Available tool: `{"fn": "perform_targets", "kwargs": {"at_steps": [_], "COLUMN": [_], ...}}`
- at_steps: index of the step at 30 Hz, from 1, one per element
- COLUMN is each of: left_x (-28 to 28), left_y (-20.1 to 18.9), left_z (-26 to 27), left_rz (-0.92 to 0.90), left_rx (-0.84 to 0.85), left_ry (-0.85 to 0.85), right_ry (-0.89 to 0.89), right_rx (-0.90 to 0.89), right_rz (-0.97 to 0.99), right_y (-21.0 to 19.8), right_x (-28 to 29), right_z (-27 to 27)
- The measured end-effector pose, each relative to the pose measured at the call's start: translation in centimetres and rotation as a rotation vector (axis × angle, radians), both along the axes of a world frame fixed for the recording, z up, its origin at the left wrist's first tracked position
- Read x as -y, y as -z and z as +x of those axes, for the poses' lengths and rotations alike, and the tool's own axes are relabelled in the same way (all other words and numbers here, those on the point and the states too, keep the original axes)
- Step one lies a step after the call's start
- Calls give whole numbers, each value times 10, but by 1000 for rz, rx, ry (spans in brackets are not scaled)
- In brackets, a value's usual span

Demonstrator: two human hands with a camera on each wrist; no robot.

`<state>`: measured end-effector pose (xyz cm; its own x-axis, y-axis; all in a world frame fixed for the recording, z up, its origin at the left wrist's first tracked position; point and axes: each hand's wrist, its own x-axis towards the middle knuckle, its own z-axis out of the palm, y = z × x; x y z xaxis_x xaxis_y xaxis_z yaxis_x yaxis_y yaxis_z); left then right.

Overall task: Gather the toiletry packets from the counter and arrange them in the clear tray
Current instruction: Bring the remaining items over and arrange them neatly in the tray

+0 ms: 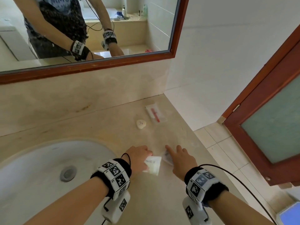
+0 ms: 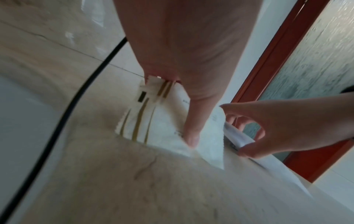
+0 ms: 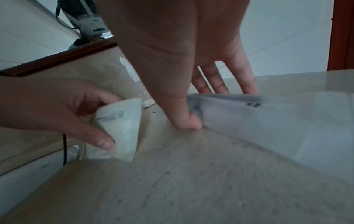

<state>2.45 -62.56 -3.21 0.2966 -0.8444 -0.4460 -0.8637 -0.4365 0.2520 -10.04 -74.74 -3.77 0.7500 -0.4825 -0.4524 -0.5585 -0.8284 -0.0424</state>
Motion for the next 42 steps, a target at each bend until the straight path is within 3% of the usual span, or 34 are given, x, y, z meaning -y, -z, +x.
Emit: {"fn": "perform_targets", "kwargs": {"at_steps": [9, 16, 30, 42], "left_x": [-45, -121, -349, -532], "left_y": [-28, -59, -77, -74], "left_z": [33, 52, 47, 26], "left_rz": [-262, -348, -375, -398], "left_rx": [-23, -47, 86, 179], "left_ry": [-382, -619, -1076, -1404], "right_ry": [-58, -288, -861, -1177], "right_rx": [106, 194, 62, 107], "right_rz": [22, 23, 17, 58], "right_y": [-32, -66, -85, -88], "right_x": [-16, -81, -290, -482], "right_z": [34, 91, 165, 197]}}
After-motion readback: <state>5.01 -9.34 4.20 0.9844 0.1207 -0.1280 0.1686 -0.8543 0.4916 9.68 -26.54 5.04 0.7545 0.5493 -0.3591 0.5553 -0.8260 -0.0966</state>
